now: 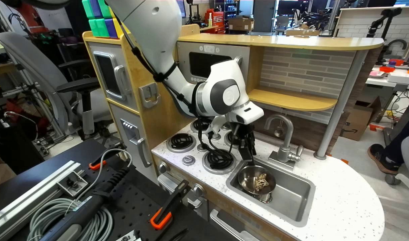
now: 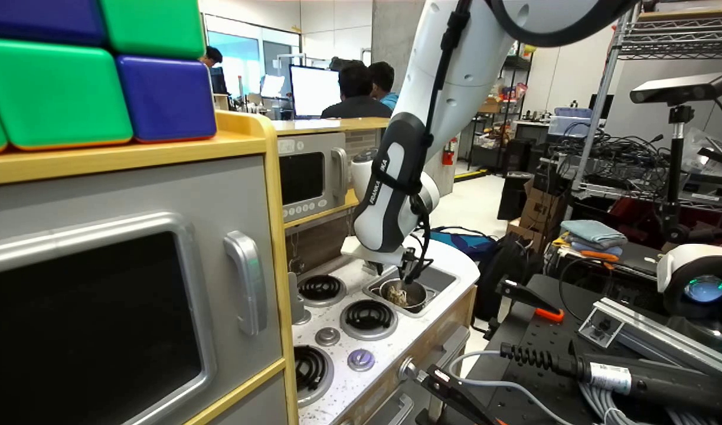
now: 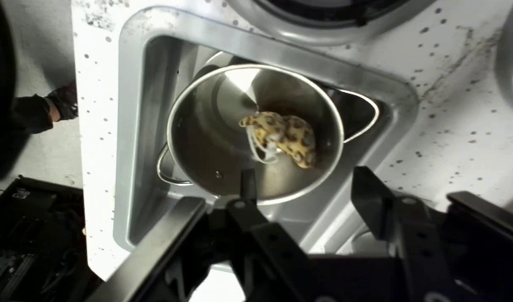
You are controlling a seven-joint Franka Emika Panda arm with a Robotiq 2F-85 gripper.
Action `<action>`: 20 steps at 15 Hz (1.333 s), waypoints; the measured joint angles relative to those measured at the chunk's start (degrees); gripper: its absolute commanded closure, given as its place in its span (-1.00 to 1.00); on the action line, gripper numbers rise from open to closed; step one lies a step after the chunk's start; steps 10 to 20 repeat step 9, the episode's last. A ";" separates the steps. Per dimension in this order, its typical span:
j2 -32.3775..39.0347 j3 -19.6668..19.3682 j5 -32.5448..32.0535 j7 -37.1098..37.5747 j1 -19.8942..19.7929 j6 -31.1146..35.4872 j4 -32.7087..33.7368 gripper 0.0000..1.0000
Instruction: Pick up the plush toy from the stove and put it inside the silver pot in the sink
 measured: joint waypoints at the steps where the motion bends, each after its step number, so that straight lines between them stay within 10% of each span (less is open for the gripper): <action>1: -1.97 -0.15 -0.62 -0.62 0.65 1.40 -1.92 -1.00; 9: -23.80 2.74 -2.38 -19.18 0.08 8.03 -22.45 -1.00; 20: -23.80 2.74 -2.38 -19.18 0.08 8.03 -22.45 -1.00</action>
